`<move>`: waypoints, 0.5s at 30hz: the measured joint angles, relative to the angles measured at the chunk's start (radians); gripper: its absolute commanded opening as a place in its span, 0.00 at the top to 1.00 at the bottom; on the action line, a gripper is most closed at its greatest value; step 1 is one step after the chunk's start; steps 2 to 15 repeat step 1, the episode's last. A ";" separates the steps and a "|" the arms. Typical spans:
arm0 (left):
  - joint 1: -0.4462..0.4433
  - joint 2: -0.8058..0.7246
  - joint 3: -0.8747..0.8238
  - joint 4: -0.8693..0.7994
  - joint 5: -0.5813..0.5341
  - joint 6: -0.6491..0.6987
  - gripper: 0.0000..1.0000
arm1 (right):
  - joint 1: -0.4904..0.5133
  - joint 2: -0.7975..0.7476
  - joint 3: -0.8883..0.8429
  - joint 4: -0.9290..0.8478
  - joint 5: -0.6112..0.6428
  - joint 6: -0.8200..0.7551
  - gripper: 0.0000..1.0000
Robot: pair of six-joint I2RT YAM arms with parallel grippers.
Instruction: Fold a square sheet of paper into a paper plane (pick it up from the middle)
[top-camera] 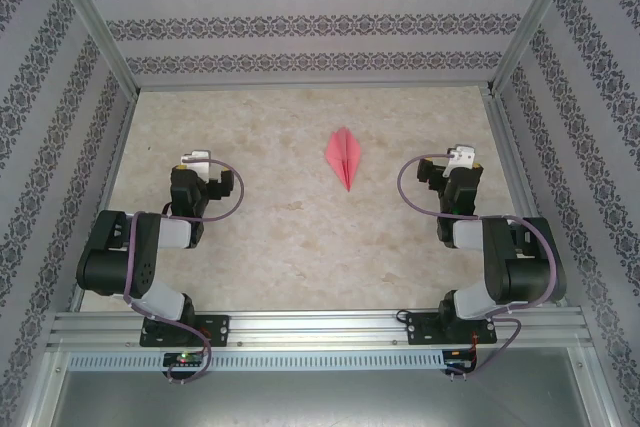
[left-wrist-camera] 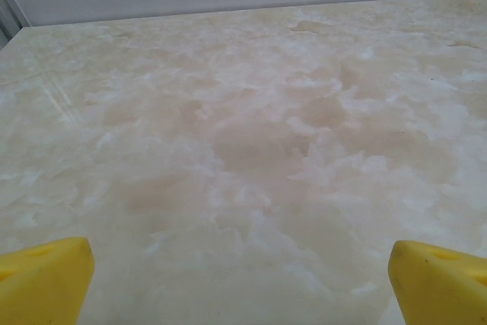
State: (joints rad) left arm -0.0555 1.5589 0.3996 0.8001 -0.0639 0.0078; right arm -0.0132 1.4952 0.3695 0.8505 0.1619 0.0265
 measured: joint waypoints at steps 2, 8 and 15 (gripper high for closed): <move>0.000 0.000 0.000 0.000 0.000 0.000 0.00 | 0.000 0.000 0.000 0.003 -0.007 -0.003 0.02; 0.000 0.000 0.000 0.000 0.000 0.000 0.00 | 0.000 0.000 0.000 0.003 -0.007 -0.003 0.02; 0.000 0.000 0.000 0.000 0.000 0.000 0.00 | 0.000 0.000 0.000 0.003 -0.007 -0.003 0.02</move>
